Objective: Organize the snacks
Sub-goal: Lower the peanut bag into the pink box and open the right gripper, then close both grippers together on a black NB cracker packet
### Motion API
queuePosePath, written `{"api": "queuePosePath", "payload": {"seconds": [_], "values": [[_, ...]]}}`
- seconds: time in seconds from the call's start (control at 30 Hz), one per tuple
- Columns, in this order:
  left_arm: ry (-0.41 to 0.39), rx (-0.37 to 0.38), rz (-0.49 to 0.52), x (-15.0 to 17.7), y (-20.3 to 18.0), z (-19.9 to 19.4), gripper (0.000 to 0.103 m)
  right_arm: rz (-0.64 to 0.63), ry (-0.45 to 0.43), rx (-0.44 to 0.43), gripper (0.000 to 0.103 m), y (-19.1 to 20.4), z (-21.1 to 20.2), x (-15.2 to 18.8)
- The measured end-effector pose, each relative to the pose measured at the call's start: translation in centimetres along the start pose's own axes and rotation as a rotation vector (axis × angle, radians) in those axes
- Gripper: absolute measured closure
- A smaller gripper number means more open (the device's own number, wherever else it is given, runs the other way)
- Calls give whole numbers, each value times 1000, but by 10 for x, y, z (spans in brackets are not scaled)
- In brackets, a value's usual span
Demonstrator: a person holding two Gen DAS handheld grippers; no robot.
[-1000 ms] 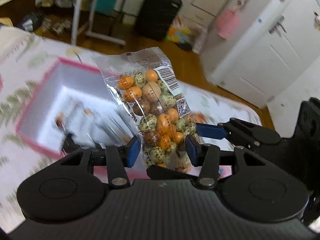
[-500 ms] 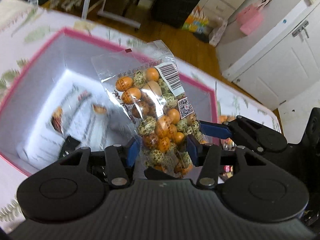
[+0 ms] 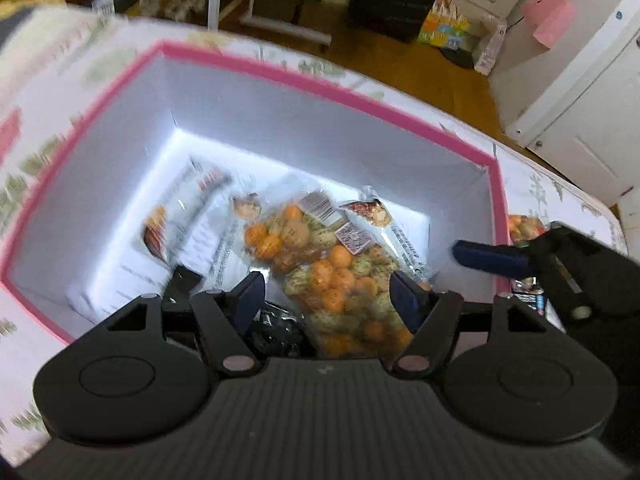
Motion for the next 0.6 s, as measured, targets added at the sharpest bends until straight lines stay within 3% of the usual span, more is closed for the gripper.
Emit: {"api": "queuePosePath", "payload": {"seconds": [0.13, 0.33, 0.43, 0.6], "values": [[-27, 40, -15, -6, 0, -26, 37, 68, -44, -47, 9, -10, -25, 2], [-63, 99, 89, -6, -25, -82, 38, 196, -201, -106, 9, -35, -102, 22], [-61, 169, 131, 4, -49, -105, 38, 223, -284, -59, 9, -55, -143, 40], [-60, 238, 210, 22, -97, -118, 38, 250, -337, 50, 9, -86, -186, 83]]}}
Point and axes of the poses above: each gripper's, at about its wrist camera, not at the fingertips, and z roughly the way its jaws point, y to its left, x to its underside, the point moved 10 cm from there along z, roughly the way its jaws point, and after that the axes turned 5 degrees about -y, right-handed, at the moved point
